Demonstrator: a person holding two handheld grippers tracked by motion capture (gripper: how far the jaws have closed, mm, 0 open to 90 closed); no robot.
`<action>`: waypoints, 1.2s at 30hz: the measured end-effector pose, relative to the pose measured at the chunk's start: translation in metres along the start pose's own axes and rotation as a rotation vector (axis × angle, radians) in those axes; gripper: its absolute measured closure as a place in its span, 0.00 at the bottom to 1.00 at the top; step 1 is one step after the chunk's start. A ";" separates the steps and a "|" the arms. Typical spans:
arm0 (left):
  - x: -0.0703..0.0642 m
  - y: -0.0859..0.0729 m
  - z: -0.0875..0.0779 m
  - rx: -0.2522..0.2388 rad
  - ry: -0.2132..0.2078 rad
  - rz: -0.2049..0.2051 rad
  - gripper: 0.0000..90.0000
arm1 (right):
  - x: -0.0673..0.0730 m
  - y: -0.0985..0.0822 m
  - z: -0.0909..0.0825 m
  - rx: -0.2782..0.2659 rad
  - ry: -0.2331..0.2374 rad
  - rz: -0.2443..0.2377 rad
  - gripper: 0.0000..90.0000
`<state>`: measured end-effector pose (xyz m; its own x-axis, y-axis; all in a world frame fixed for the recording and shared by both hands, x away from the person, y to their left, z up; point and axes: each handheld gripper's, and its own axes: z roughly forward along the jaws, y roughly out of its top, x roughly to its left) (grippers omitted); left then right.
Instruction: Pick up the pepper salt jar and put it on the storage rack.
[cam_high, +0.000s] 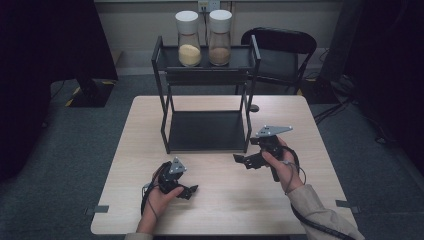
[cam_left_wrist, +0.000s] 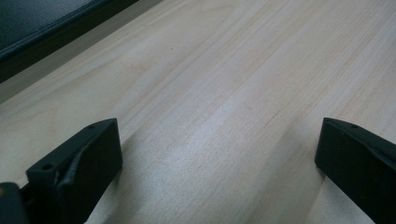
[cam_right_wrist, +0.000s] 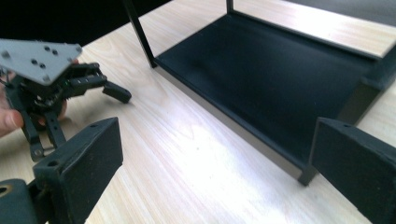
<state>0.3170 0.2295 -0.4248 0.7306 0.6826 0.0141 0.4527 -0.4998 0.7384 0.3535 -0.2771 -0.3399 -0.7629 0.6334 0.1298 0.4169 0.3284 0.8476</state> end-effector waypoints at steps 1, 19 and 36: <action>0.000 0.000 0.000 0.000 0.000 -0.001 0.00 | -0.001 -0.003 -0.001 -0.002 0.001 0.004 0.02; 0.000 0.000 0.000 0.000 0.000 0.000 0.00 | -0.011 -0.040 -0.014 0.013 -0.038 0.043 0.02; 0.000 0.000 0.000 -0.001 0.000 -0.001 0.00 | -0.019 -0.075 -0.031 0.022 -0.089 0.086 0.02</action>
<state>0.3169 0.2295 -0.4249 0.7302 0.6831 0.0134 0.4531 -0.4988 0.7389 0.3216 -0.3354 -0.3898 -0.6773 0.7193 0.1548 0.4907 0.2849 0.8234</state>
